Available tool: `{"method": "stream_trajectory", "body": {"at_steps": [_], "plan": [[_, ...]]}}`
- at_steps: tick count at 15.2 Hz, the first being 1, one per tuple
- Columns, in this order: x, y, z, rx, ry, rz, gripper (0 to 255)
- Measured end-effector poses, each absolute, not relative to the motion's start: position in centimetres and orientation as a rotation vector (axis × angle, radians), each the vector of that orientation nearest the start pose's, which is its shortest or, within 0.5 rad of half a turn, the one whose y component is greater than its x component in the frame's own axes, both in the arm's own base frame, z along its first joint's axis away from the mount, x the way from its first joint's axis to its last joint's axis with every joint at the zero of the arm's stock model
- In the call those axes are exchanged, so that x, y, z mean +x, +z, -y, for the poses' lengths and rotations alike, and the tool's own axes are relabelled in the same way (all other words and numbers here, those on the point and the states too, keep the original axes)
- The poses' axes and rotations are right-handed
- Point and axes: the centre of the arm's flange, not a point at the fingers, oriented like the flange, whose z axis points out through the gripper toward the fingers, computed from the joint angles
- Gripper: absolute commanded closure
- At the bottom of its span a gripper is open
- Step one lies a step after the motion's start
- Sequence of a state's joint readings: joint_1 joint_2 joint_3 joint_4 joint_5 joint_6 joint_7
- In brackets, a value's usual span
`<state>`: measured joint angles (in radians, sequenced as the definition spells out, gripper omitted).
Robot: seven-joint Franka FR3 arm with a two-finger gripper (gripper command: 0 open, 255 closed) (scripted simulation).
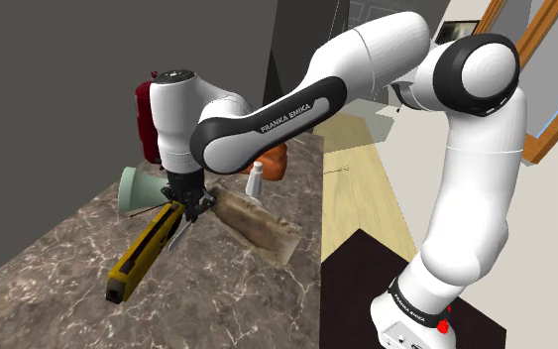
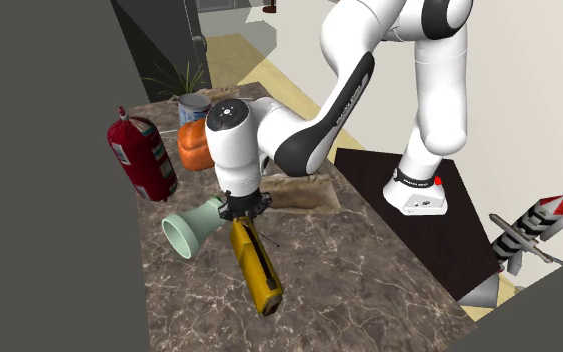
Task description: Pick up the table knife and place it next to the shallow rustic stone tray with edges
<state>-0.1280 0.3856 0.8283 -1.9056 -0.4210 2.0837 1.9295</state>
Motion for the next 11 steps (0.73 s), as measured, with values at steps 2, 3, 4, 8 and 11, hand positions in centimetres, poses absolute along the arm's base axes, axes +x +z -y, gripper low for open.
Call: {"method": "stream_trajectory", "body": {"at_steps": [2,3,4,8,11], "plan": [[49.4,34.9,-35.3,-2.795,-0.095,-1.591,255],[49.4,34.8,-35.3,-2.795,-0.095,-1.591,255],[49.4,34.8,-35.3,-2.795,-0.095,-1.591,255],[49.4,36.0,-35.3,-2.796,-0.094,-1.591,255],[49.4,37.5,-35.3,-2.795,-0.094,-1.591,255]]}}
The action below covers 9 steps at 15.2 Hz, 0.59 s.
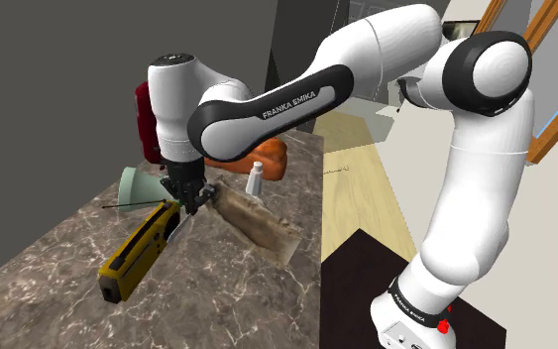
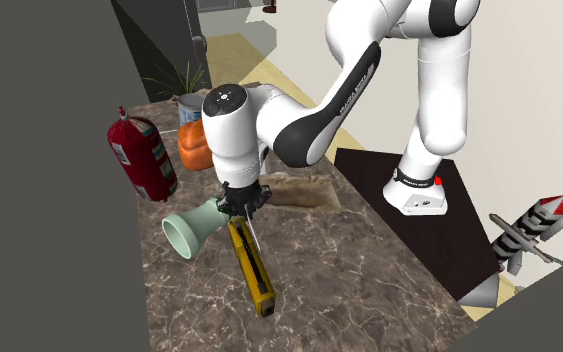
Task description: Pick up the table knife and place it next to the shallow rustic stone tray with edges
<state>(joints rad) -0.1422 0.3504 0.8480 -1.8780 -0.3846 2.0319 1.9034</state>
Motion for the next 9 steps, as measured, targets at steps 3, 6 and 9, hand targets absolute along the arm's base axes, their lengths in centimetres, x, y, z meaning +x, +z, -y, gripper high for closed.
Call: {"method": "stream_trajectory", "body": {"at_steps": [3,6,9], "plan": [[49.4,38.9,-35.3,-2.795,-0.094,-1.591,255],[49.4,40.5,-35.4,-2.795,-0.094,-1.591,255],[49.5,42.1,-35.3,-2.795,-0.094,-1.591,255]]}}
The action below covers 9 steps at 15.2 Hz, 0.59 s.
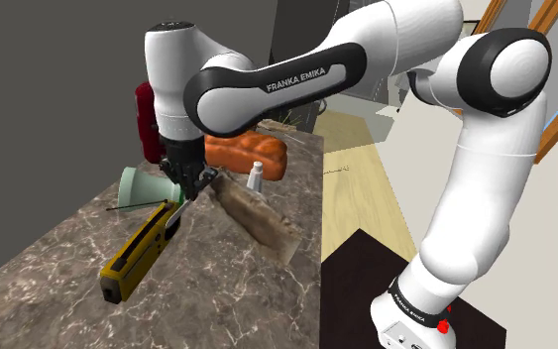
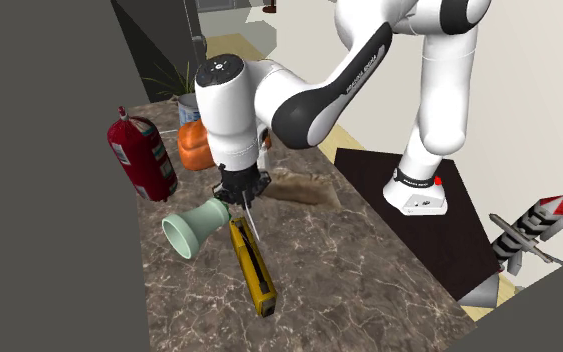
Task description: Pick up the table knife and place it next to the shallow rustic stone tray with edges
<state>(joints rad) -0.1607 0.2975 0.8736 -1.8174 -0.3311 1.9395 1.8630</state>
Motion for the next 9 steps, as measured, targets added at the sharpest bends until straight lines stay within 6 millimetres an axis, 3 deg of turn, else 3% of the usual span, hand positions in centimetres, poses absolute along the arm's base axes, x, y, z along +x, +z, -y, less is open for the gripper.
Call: {"method": "stream_trajectory", "body": {"at_steps": [9], "plan": [[49.3,46.8,-35.4,-2.795,-0.094,-1.591,255]]}}
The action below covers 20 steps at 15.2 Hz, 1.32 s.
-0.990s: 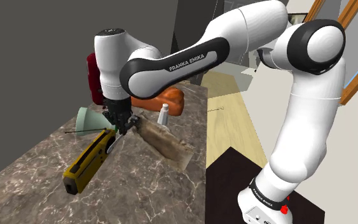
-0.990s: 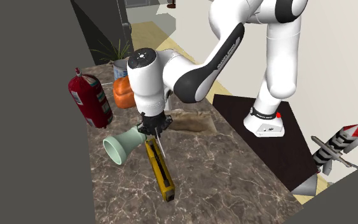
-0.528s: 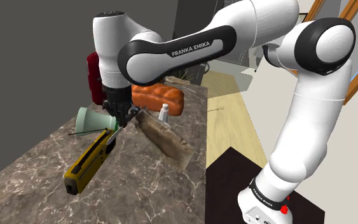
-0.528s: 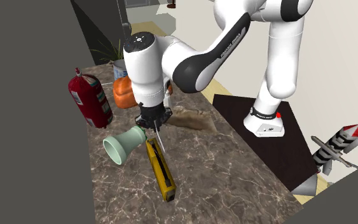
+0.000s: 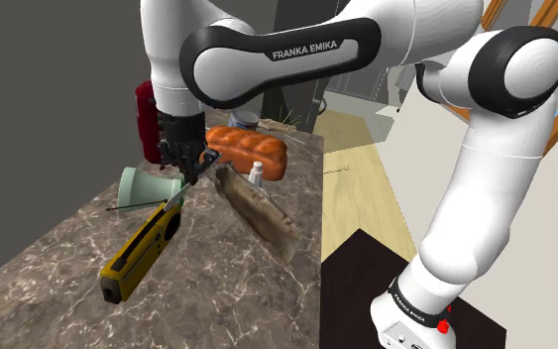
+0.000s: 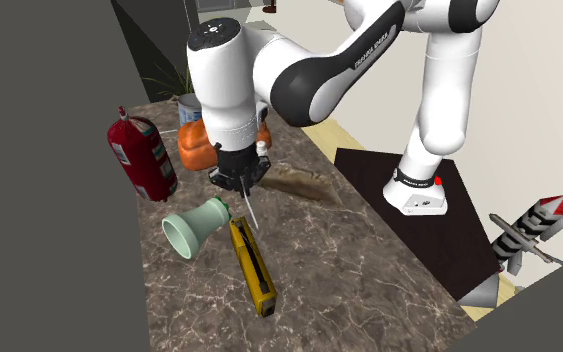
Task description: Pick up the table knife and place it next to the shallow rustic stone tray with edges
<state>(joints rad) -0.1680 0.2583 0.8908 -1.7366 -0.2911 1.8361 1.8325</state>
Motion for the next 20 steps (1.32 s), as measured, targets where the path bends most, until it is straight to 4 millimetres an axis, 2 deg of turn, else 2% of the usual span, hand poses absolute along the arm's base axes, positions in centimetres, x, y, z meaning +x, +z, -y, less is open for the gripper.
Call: {"method": "stream_trajectory", "body": {"at_steps": [5,6,17,20], "plan": [[49.4,49.5,-35.3,-2.795,-0.094,-1.591,255],[49.5,49.8,-34.7,-2.795,-0.095,-1.592,255],[51.1,49.8,-21.3,-2.796,-0.094,-1.593,255],[51.4,49.8,-17.0,-2.795,-0.094,-1.594,255]]}}
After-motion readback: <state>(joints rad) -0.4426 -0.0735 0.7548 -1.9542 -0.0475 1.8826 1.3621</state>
